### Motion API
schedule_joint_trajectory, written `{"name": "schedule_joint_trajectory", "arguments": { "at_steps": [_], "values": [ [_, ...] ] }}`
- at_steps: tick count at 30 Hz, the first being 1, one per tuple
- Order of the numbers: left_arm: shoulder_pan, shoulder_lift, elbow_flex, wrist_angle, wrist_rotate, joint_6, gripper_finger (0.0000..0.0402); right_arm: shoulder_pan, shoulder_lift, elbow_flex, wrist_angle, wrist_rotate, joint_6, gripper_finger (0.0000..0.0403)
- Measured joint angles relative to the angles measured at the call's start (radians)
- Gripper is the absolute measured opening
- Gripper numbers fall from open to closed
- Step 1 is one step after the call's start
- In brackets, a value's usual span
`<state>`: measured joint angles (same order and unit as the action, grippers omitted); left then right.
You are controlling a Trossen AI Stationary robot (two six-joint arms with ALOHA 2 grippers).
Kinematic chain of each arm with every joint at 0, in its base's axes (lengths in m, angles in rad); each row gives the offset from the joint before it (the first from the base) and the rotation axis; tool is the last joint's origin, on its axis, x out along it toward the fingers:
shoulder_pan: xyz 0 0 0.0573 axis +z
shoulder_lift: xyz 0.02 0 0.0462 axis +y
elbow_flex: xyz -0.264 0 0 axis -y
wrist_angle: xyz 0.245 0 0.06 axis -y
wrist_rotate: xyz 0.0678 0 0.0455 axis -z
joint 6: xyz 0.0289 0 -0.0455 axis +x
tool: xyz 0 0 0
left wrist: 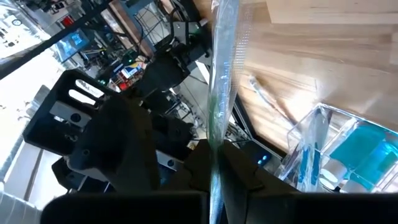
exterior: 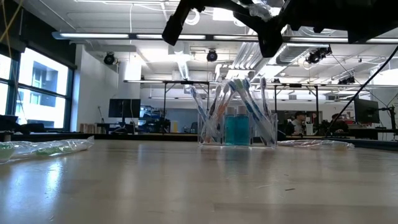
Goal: Pick & Place toothbrushing station
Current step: Put the top green toothbrush into the transparent organizer
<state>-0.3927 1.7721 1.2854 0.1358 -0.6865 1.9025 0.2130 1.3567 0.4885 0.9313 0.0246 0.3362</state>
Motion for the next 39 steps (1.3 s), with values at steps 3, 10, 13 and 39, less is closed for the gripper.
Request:
{"name": "schedule_joint_trajectory", "arguments": {
  "at_steps": [3,10,13,39],
  "values": [
    [0.000,0.000,0.000,0.000,0.000,-0.013,0.0008,-0.001,0.000,0.000,-0.001,0.000,-0.010,0.0224],
    [0.000,0.000,0.001,0.001,0.005,-0.023,0.0008,-0.001,0.000,0.000,-0.004,0.008,-0.067,0.0117],
    [0.000,0.000,0.001,-0.004,0.009,-0.028,0.0008,-0.001,0.000,0.000,-0.002,0.006,-0.079,0.0061],
    [-0.001,-0.001,-0.001,-0.004,-0.037,-0.744,0.0151,0.001,-0.002,0.002,-0.039,0.132,-0.217,0.0013]
  ]
}}
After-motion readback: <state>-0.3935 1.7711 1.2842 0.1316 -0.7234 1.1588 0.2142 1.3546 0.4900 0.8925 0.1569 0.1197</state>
